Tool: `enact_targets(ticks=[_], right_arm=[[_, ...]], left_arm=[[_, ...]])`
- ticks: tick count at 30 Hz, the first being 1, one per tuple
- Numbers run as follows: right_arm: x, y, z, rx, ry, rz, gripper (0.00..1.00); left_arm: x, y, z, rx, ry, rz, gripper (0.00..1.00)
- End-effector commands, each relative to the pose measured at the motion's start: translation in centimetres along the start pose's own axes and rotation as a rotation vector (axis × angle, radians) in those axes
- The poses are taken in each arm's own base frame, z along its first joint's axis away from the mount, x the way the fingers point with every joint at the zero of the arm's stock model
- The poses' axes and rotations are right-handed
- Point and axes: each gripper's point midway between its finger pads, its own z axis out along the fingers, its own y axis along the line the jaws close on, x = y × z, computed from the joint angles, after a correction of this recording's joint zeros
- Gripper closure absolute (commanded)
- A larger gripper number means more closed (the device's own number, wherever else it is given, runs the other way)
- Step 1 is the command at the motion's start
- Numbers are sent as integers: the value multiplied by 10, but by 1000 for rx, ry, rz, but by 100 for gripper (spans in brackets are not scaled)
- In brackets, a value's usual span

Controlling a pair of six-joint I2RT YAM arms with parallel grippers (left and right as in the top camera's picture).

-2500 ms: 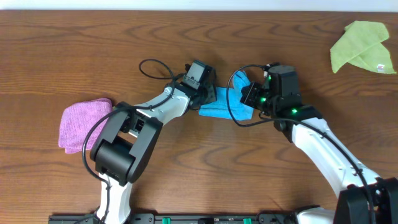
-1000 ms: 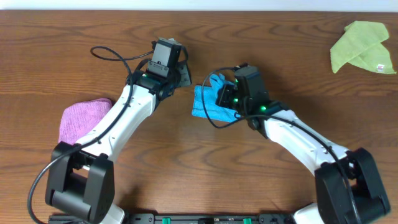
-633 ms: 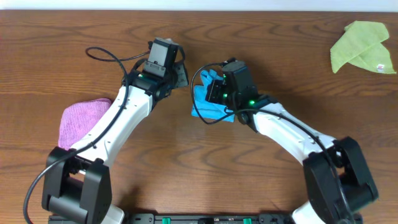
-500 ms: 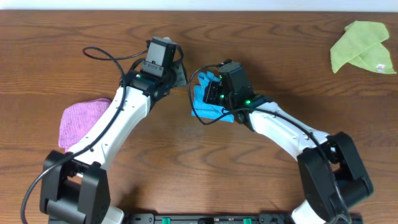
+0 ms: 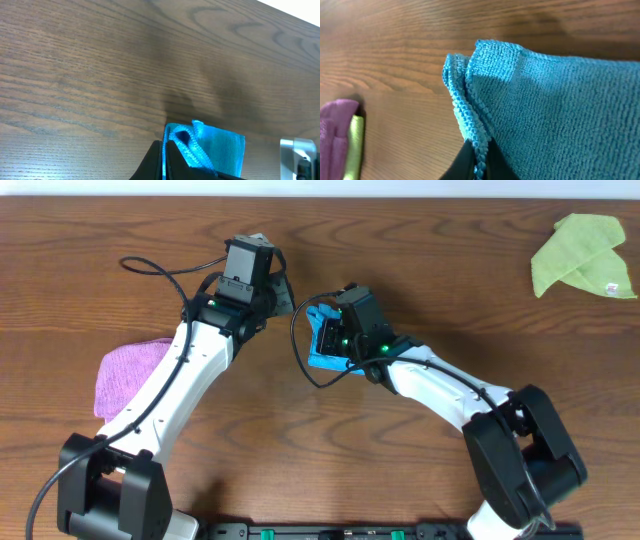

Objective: Fold the cloth
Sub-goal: 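Fold the right end of the strip toward the left gripper, then release the folded blue cloth and lift both grippers away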

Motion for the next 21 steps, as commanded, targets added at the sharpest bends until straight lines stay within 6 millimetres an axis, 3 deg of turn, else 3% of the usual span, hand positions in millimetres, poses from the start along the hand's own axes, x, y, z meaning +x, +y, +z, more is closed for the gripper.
enact_targets(ticks=[1, 5, 13, 17, 21], right_arm=[[-4, 8, 2, -4, -17, -26, 80], [-4, 11, 1, -15, -16, -28, 54], [-4, 36, -2, -138, 6, -40, 28], [-17, 46, -15, -168, -28, -48, 23], [-52, 46, -50, -168, -129, -88, 20]], left_arm=[[-7, 2, -10, -8, -30, 8, 94], [-7, 2, -10, -7, -31, 8, 94], [-10, 0, -10, -2, -40, 8, 95], [-10, 1, -10, -3, -39, 6, 95], [-6, 6, -11, -11, -18, -33, 91]])
